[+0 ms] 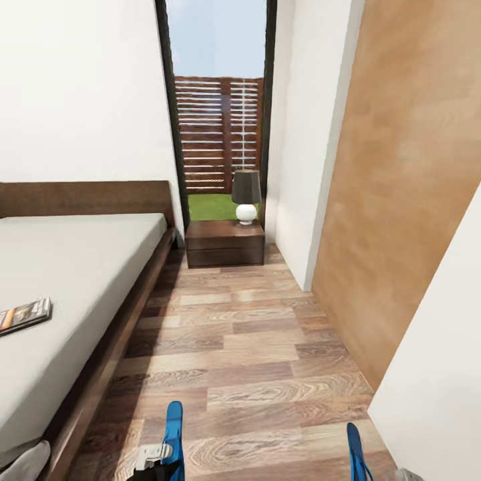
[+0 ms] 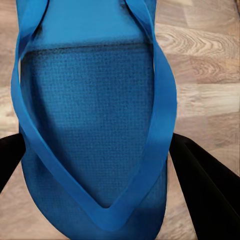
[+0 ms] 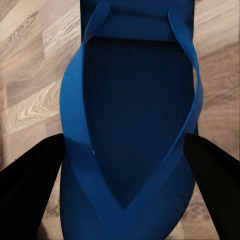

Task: In the bedroom, move the book from the bed onto either nightstand, and place the two sandals side by side next to the bed.

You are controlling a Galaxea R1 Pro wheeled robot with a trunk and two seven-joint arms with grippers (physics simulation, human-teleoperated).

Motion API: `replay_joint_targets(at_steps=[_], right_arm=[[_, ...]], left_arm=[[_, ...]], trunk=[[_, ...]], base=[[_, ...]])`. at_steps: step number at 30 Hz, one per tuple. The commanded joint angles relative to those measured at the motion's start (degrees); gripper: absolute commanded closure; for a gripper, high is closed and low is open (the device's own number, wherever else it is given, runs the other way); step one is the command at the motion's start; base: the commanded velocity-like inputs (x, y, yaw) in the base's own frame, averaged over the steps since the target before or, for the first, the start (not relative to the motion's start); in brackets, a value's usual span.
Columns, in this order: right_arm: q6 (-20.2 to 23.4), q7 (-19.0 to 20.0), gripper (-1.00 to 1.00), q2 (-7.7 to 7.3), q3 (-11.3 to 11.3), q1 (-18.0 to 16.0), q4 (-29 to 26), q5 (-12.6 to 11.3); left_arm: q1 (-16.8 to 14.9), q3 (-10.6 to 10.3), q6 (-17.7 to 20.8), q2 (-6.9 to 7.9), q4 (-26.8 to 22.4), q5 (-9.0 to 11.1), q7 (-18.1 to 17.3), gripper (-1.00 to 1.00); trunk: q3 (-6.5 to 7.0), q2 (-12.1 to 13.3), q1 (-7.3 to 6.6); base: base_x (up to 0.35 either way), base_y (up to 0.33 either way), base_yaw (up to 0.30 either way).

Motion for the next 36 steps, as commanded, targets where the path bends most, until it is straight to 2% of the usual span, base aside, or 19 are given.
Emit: replay_joint_targets(at_steps=[1,36], right_arm=[[0.33,0.16,1.0,-0.03,0.36,-0.01,-0.04,-0.64],[0.33,0.16,1.0,-0.03,0.37,-0.01,-0.04,-0.64]], left_arm=[[-0.06,0.22,-0.05,-0.01,0.09,0.17,-0.3,1.0],[-0.07,0.22,-0.05,-0.36,0.09,0.17,-0.3,1.0]], trunk=[[-0.06,-0.02,0.02],[-0.06,-0.02,0.02]], base=[[0.319,0.0,0.117],[0.329,0.0,0.006]])
